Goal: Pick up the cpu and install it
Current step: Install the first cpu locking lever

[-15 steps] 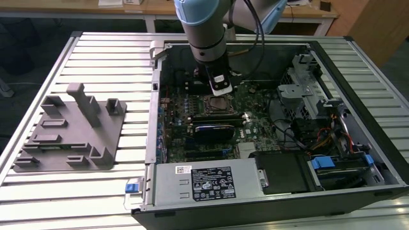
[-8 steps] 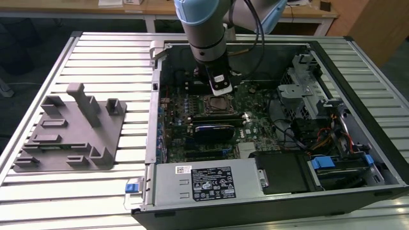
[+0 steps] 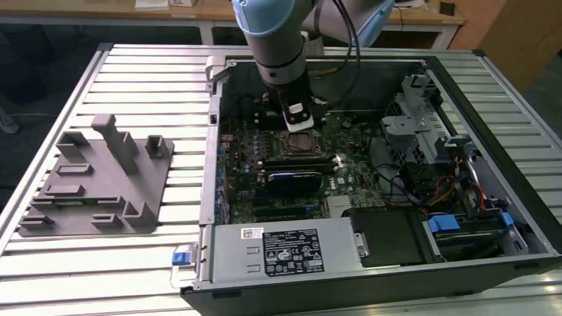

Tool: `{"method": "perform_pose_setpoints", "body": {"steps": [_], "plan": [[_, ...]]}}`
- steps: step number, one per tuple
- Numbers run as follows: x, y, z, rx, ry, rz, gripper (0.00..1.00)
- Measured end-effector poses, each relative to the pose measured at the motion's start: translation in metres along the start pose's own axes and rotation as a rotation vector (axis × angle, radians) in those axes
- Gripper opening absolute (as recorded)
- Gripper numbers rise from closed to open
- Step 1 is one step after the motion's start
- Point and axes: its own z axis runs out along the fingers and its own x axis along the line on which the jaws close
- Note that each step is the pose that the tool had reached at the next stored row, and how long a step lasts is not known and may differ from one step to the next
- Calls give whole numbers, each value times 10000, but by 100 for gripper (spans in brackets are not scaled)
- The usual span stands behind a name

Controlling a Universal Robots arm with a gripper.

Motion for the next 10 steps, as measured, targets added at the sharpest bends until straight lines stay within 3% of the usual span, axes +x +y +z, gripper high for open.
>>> {"method": "perform_pose_setpoints", "body": {"steps": [5,10], "plan": [[9,-3,-2,-36,9,21,11],[7,-4,3,48,-25,7,11]]}}
